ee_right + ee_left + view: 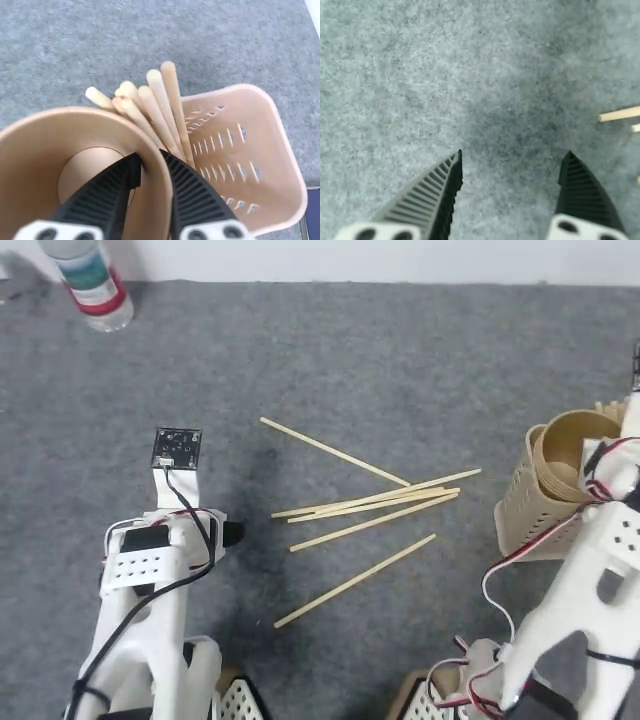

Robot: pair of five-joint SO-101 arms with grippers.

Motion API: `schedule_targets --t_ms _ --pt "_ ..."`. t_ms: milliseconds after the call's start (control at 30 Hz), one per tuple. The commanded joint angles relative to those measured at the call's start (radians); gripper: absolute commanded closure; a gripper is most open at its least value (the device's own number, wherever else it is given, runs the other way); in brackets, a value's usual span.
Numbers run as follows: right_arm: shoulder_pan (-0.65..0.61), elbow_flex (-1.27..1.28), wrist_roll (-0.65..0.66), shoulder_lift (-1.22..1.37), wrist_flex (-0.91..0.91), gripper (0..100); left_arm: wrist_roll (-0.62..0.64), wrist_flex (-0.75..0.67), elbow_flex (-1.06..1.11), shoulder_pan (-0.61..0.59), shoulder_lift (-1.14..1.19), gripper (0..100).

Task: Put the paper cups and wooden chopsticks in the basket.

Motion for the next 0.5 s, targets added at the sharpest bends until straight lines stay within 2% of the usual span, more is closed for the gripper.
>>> schedule_targets --t_ms 0,167,467 --pt "-0.036 0.005 0.011 0.039 0.056 94.3 0.009 -0.018 -0.005 0.000 -0.006 70" --pt "-0.030 -0.101 0.074 0.039 0.216 75.7 0.009 -0.018 -0.005 0.000 -0.006 70" --pt "-0.031 -0.477 0.074 0.039 0.460 77.5 0.009 -0.018 -0.004 0.000 -0.006 70"
